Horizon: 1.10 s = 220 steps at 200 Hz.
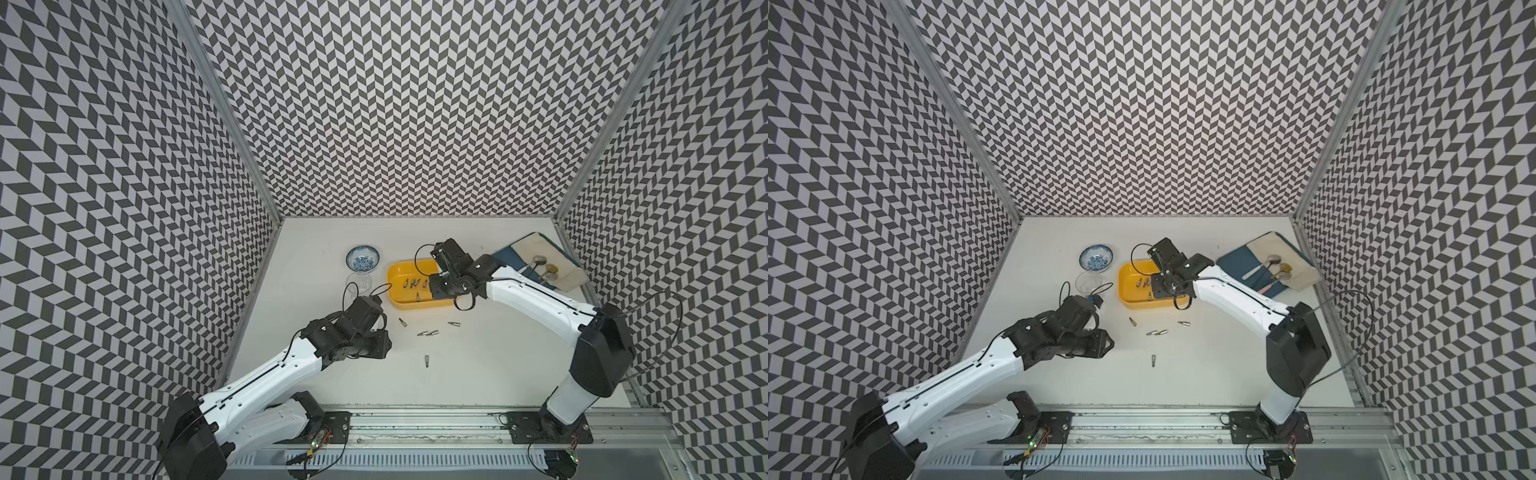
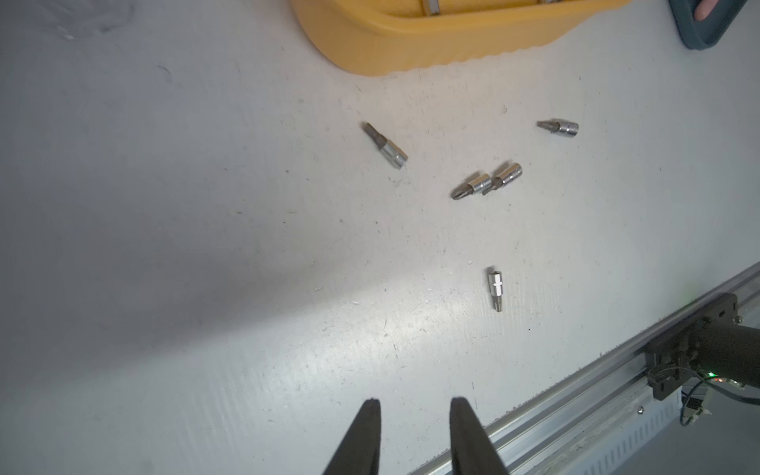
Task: Put the bit on the desktop into the storage box
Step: Place the screwdriver bit in the storage box.
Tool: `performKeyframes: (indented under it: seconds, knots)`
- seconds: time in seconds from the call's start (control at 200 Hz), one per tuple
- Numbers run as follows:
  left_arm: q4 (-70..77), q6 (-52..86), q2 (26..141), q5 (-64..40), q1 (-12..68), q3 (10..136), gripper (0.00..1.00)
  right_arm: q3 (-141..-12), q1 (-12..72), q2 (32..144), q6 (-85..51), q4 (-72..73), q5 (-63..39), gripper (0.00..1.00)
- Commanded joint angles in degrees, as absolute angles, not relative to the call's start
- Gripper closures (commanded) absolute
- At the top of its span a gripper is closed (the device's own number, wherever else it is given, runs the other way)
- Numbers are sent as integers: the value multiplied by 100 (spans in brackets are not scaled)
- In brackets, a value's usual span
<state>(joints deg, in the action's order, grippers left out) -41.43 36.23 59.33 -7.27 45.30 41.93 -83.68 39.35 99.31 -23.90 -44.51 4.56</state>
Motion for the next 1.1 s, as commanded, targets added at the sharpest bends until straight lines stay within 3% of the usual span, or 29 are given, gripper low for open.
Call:
performKeyframes:
  seconds: [0.0, 0.351, 0.706, 1.097]
  knots:
    - [-3636, 3971, 6039, -692, 4812, 4105, 68, -8841, 3736, 10682, -1889, -4489, 378, 100]
    - [-2970, 4210, 7083, -510, 5609, 4369, 68, -9921, 3481, 12161, -1479, -4614, 416, 100]
    - [-2742, 4087, 8413, -224, 6028, 5036, 67, -9831, 3428, 12434, -1346, -4597, 548, 100]
    - [-2830, 4004, 8948, -63, 6113, 5330, 65, -9905, 3349, 12768, -1271, -4544, 472, 100]
